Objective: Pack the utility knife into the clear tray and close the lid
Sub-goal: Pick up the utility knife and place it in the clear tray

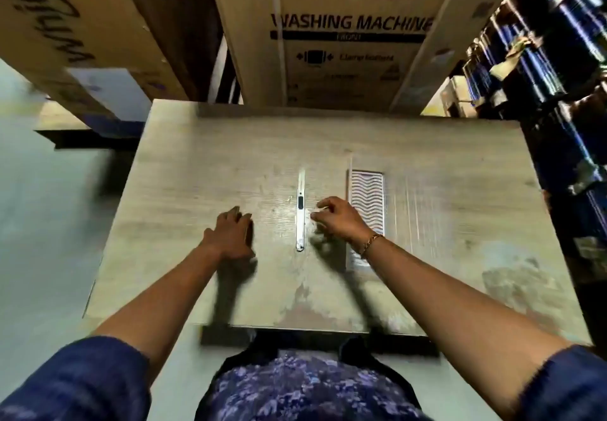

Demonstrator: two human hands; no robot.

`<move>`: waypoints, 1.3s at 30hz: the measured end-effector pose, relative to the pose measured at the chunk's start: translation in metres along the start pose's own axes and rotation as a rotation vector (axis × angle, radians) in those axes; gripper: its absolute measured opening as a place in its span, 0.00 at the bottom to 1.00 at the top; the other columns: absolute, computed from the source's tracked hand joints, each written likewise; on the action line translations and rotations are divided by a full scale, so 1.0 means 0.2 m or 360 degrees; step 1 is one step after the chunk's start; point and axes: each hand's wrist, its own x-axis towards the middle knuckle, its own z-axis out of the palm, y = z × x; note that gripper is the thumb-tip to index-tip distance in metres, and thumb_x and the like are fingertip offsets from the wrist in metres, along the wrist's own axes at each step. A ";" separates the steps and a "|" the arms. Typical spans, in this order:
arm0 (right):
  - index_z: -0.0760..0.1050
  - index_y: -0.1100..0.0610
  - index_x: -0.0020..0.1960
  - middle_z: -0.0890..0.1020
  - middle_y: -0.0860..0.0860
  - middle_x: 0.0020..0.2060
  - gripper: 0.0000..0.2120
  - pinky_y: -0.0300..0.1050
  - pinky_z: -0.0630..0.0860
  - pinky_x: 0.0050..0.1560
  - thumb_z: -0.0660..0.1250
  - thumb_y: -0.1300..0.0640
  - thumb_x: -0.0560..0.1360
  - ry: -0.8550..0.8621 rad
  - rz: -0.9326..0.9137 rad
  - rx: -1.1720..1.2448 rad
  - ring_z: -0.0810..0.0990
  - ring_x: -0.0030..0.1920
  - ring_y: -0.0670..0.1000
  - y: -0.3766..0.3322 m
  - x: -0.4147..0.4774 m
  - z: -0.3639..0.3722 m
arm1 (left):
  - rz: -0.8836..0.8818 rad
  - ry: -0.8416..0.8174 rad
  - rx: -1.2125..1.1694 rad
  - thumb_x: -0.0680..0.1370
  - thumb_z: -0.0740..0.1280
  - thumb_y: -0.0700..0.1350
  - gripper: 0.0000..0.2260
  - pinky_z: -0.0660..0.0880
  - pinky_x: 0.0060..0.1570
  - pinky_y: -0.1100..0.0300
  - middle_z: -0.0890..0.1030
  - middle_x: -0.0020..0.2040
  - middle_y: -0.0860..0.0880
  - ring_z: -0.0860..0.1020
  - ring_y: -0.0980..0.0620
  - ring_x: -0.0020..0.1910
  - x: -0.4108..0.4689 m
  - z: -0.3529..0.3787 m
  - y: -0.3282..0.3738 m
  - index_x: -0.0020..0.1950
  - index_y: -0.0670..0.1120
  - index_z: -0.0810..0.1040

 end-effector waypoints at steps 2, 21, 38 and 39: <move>0.77 0.58 0.60 0.84 0.57 0.53 0.17 0.47 0.78 0.47 0.73 0.57 0.73 0.0051 0.0080 -0.0176 0.84 0.49 0.56 0.03 0.03 0.11 | -0.0024 -0.0088 -0.0028 0.68 0.76 0.56 0.50 0.63 0.72 0.33 0.44 0.82 0.45 0.45 0.41 0.80 -0.01 0.06 -0.03 0.81 0.50 0.48; 0.78 0.57 0.51 0.83 0.56 0.51 0.12 0.46 0.75 0.45 0.70 0.54 0.69 0.0340 0.0278 -0.0506 0.82 0.52 0.60 0.05 0.21 0.34 | -0.0050 0.0110 -0.0081 0.66 0.74 0.44 0.50 0.72 0.65 0.38 0.44 0.82 0.51 0.43 0.46 0.81 -0.02 0.25 -0.08 0.81 0.53 0.48; 0.68 0.54 0.48 0.80 0.54 0.36 0.07 0.41 0.69 0.27 0.57 0.66 0.80 -0.0144 0.0019 0.0795 0.73 0.27 0.49 -0.09 -0.15 -0.10 | -0.0018 0.0134 -0.0061 0.65 0.77 0.48 0.52 0.74 0.62 0.40 0.44 0.82 0.50 0.44 0.45 0.80 -0.02 0.24 -0.08 0.81 0.52 0.48; 0.69 0.55 0.49 0.78 0.53 0.34 0.07 0.41 0.66 0.27 0.55 0.65 0.79 -0.0107 -0.0018 0.0749 0.70 0.26 0.48 -0.11 -0.16 -0.14 | -0.0019 0.0137 -0.0062 0.65 0.76 0.48 0.52 0.74 0.63 0.40 0.44 0.82 0.50 0.44 0.45 0.81 -0.02 0.24 -0.08 0.81 0.52 0.48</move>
